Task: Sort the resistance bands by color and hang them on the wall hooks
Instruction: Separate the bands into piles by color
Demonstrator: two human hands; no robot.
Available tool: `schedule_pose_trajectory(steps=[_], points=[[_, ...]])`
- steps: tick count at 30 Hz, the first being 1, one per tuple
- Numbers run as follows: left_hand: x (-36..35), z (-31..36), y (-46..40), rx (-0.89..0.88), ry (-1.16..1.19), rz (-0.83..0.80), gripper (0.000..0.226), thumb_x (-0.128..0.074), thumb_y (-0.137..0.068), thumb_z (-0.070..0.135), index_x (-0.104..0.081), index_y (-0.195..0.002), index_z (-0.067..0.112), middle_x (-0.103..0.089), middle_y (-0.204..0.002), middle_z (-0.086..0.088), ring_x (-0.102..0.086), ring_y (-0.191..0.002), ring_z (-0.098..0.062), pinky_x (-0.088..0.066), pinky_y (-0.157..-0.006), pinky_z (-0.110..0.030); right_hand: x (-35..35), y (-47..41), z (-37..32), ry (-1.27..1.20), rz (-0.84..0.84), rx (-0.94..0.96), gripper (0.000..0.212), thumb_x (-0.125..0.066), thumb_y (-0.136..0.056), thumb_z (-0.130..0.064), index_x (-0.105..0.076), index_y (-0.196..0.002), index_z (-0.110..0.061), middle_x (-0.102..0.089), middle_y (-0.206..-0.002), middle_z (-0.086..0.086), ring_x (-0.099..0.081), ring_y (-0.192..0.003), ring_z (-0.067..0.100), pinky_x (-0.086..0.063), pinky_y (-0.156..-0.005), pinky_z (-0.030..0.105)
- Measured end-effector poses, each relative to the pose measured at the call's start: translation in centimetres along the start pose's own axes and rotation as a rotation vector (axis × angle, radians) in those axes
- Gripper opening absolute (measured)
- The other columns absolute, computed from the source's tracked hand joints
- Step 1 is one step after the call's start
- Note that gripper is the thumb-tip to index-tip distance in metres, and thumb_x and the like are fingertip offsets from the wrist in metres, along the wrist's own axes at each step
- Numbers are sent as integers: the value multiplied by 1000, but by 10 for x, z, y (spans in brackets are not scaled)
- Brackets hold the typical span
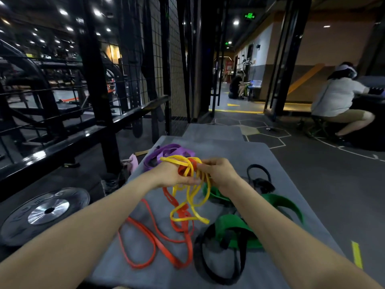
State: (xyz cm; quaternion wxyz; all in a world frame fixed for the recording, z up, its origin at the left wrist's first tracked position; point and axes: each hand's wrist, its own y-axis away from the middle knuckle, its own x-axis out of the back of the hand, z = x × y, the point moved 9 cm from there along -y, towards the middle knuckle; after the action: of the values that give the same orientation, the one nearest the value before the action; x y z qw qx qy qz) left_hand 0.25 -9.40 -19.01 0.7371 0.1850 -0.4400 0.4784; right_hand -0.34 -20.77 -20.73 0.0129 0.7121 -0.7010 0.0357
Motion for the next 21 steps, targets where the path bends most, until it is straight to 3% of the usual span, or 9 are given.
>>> schedule_pose_trajectory(steps=[2,4,6,8,11,13,15,18,21], points=[[10,-5,12,-2,-24,3,27,-73,-76,38,-55,-68,20,-50,-70,11,-47,-67,-2,-38,-67,-15,7,-2,3,-17,64,-9,18,-62,-86,-2,-61,-69,-9,-52,-61,9,-45,-52,16,-40,-53,26],[18,-7,26,-24,102,10,19,-71,-80,23,-58,-68,20,-51,-57,16,-46,-56,1,-36,-60,-6,18,-2,3,-67,153,-10,22,-58,-87,1,-61,-68,-10,-50,-59,10,-42,-51,17,-38,-53,26],[25,-21,36,14,229,28,18,-69,-82,21,-64,-82,4,-51,-54,11,-43,-53,-5,-36,-58,-9,32,-3,2,-112,238,-1,25,-55,-87,4,-59,-67,-10,-47,-59,9,-41,-50,17,-34,-53,26],[28,-47,44,111,263,53,40,-64,-82,39,-67,-92,1,-64,-68,-2,-57,-66,-14,-46,-71,-18,41,-2,1,-114,289,19,28,-52,-89,5,-57,-65,-8,-45,-57,9,-40,-47,16,-33,-49,24],[28,-86,52,241,290,124,47,-58,-74,65,-69,-74,20,-70,-75,0,-65,-81,-14,-49,-89,-29,44,-2,7,-137,325,17,33,-44,-92,6,-55,-64,-7,-49,-52,7,-45,-45,13,-36,-43,19],[28,-99,62,302,375,210,48,-59,-71,69,-65,-67,21,-65,-68,2,-60,-69,-12,-48,-80,-30,45,-2,15,-205,349,-6,34,-41,-94,6,-55,-66,-7,-51,-56,8,-47,-52,15,-38,-48,23],[28,-117,70,390,412,304,36,-59,-84,49,-63,-68,16,-58,-65,2,-51,-64,-11,-41,-65,-24,47,-1,22,-270,385,-26,35,-37,-95,6,-54,-67,-6,-48,-62,10,-46,-56,18,-37,-53,26],[35,-147,87,511,382,446,26,-62,-87,33,-68,-77,9,-56,-67,-5,-49,-69,-16,-37,-60,-25,54,1,28,-295,441,-25,39,-32,-94,9,-52,-64,-4,-46,-61,11,-43,-54,18,-36,-53,27],[39,-164,99,563,386,524,18,-62,-87,25,-68,-85,8,-51,-62,-6,-43,-60,-15,-32,-53,-24,61,0,34,-267,494,-25,39,-31,-94,10,-51,-64,-5,-45,-60,10,-41,-53,18,-35,-53,27]])
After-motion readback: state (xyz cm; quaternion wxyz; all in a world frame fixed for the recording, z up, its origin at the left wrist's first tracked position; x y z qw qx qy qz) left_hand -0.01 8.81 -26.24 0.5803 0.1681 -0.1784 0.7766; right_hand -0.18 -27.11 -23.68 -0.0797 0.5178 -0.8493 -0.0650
